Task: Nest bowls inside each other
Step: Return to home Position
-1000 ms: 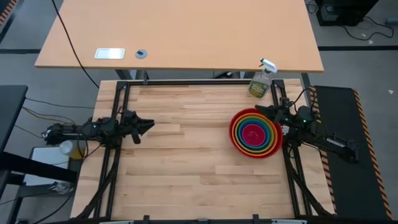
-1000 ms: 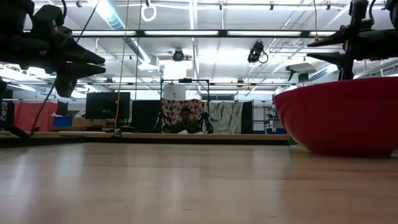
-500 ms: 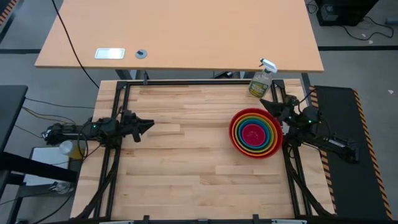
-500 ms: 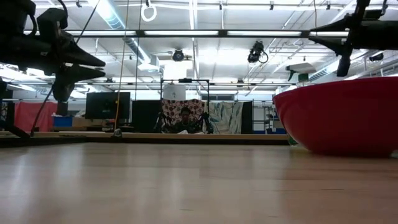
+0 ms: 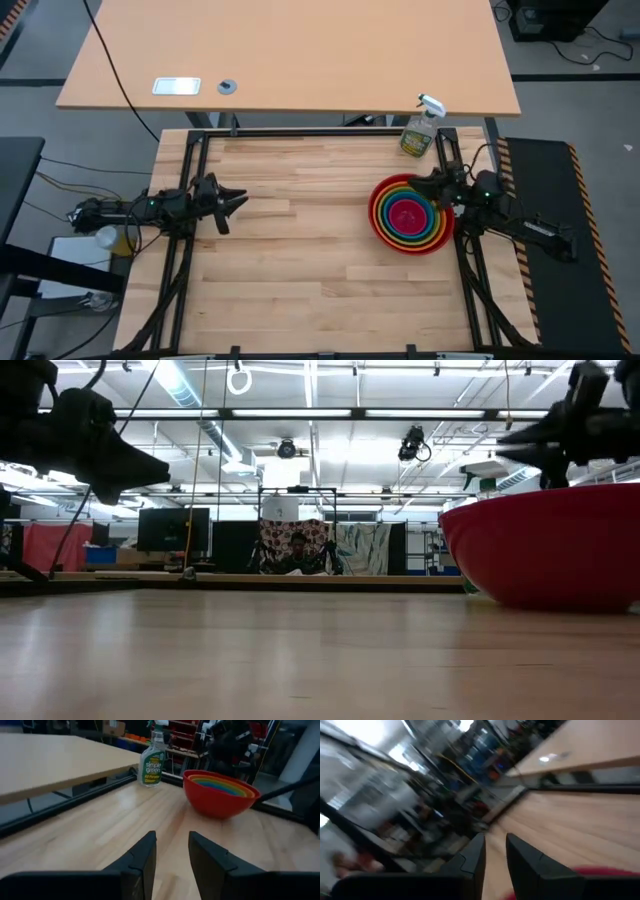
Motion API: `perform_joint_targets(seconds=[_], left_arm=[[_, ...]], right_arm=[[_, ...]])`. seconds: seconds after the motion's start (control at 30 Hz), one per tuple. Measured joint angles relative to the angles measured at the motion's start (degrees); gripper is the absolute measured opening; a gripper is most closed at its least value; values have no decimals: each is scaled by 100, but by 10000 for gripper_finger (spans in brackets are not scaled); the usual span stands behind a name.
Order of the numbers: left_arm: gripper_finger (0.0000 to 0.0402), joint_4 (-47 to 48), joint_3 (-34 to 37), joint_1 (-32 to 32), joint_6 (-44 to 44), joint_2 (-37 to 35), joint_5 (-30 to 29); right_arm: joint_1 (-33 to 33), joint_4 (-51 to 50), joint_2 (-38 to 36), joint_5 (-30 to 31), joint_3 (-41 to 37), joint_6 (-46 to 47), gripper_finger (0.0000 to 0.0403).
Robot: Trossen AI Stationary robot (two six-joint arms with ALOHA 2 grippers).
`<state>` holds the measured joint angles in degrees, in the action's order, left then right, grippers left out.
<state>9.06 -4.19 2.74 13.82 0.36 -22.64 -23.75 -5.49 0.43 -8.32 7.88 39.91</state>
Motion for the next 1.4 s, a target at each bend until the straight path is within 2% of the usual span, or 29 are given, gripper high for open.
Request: perform_joint_targets(seconds=[0.1,0.2,0.3,0.53,0.73,0.83,1.4], left_arm=[[116,0,0,0,-142,0,-36],[116,-119,10,0,19,0,-125],[116,-221,11,0,57,0,-177],[116,-332,11,0,479,0,-238],[116,-276,11,0,161,0,-240],[116,-281,11,0,163,0,-240],[116,-286,11,0,158,0,-240]], right_arm=[[0,-640,0,325,0,-686,85],[0,-864,0,487,0,-714,84],[0,-739,-22,516,0,-867,85],[2,-306,-22,223,0,-1914,84],[4,-347,-16,234,-399,-2458,85],[0,-118,226,344,-399,-2811,84],[1,31,343,378,-391,-2749,85]])
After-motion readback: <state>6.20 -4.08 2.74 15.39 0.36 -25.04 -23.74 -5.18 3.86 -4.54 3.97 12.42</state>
